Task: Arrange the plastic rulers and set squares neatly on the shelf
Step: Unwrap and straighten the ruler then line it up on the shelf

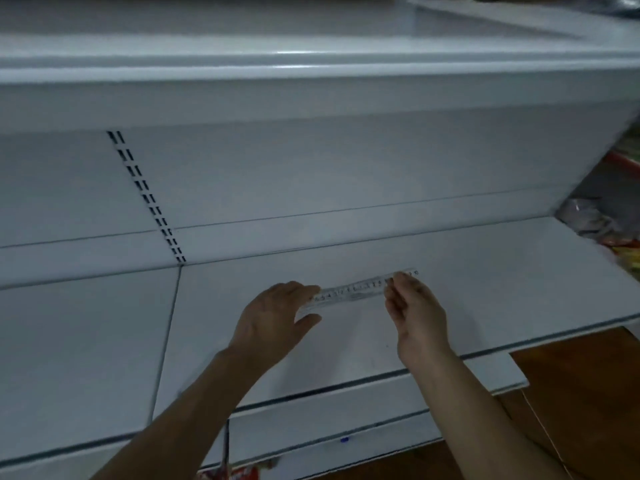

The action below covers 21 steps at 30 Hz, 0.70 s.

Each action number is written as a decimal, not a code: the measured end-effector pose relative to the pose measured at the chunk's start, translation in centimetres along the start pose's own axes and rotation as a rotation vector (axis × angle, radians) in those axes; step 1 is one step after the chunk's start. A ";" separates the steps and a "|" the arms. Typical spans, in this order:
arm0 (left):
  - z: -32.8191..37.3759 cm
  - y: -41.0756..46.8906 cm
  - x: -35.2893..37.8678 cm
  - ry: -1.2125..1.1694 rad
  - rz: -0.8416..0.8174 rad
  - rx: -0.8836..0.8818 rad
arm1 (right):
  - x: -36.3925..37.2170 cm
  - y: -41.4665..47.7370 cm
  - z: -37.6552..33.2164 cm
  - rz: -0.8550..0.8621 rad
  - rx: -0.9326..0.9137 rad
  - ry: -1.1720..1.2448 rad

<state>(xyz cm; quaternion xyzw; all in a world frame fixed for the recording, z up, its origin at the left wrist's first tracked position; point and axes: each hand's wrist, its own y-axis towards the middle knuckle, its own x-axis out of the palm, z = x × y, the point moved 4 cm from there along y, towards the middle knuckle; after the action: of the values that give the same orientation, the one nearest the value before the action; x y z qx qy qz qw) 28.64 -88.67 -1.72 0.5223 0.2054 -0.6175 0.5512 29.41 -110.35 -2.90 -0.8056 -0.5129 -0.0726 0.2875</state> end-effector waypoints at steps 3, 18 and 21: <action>0.2 0.6 0.9 -0.021 -0.033 -0.075 | -0.1 1.5 -0.4 -0.080 -0.033 -0.085; -1.2 3.1 1.8 -0.008 -0.166 -0.337 | -0.2 8.0 -3.2 -0.822 -1.133 -1.530; -1.5 3.5 2.3 -0.001 -0.206 -0.348 | -0.1 8.2 -3.2 -0.817 -1.157 -1.522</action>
<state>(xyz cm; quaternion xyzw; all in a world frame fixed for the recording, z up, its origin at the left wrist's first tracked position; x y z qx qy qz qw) 32.74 -89.54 -3.18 0.3951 0.3611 -0.6259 0.5672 37.07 -114.71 -3.51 -0.4180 -0.6795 0.1280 -0.5892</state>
